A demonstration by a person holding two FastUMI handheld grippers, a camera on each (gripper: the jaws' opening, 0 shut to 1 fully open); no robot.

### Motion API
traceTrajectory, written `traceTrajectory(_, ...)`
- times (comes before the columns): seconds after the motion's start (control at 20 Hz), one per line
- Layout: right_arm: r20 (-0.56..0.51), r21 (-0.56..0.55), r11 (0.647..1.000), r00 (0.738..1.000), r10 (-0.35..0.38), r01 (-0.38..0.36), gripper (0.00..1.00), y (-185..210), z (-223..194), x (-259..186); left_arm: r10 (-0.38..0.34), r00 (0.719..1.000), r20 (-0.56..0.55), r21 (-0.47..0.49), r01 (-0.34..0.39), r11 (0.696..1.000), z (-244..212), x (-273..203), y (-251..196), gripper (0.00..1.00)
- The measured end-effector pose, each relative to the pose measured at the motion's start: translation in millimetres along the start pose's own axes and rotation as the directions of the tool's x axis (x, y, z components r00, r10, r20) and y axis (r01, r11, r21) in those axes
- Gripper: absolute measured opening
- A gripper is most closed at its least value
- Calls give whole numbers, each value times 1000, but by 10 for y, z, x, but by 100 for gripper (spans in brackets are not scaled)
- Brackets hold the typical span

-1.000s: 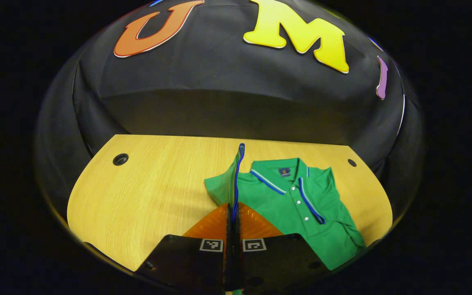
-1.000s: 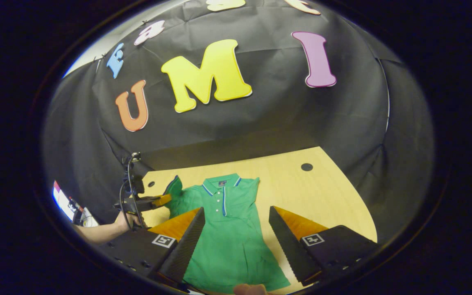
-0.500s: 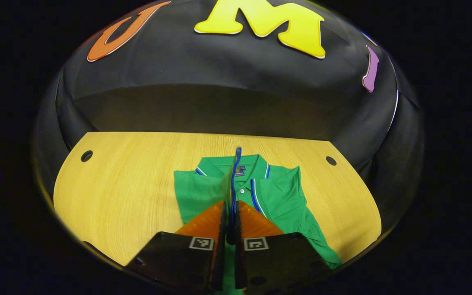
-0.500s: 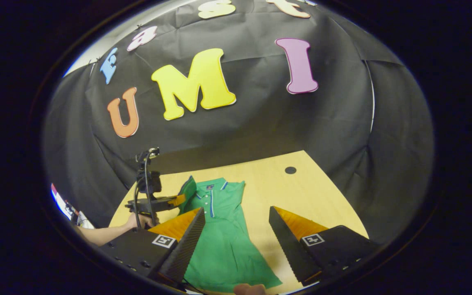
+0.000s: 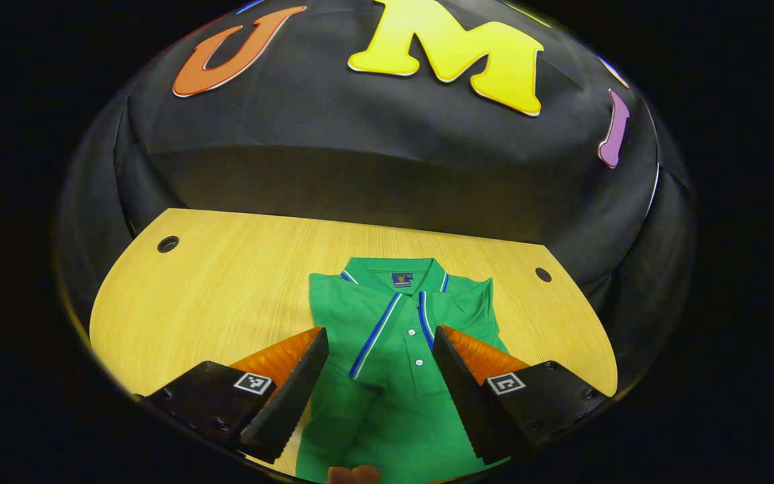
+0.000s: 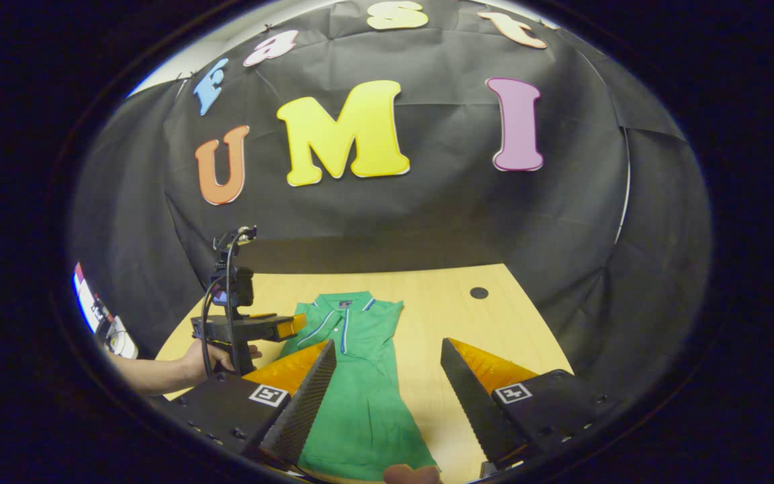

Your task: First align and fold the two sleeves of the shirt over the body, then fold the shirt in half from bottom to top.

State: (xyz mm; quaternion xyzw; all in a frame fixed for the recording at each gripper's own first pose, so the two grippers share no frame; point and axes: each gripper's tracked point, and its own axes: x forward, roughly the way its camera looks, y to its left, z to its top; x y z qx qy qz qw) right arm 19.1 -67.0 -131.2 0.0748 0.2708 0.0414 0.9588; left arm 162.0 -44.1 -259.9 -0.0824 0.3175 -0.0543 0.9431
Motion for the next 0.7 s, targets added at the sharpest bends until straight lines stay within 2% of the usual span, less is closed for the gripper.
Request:
traceTrajectory(0.25,-18,-57,997,999,49,-50,95,103,-127,70,52,998,29,39,-53,998,-82,-490,306,100)
traceTrajectory(0.5,-56,-105,991,995,77,-82,96,25,-411,92,70,997,44,18,-71,997,-234,-1142,470,100)
traceTrajectory(0.65,-88,-152,981,990,111,-123,96,-30,-644,51,68,998,8,34,-68,997,-503,-1504,532,100)
traceTrajectory(0.7,-109,-159,978,987,120,-137,92,-51,-739,40,64,998,-15,48,-64,997,-634,-1610,547,99)
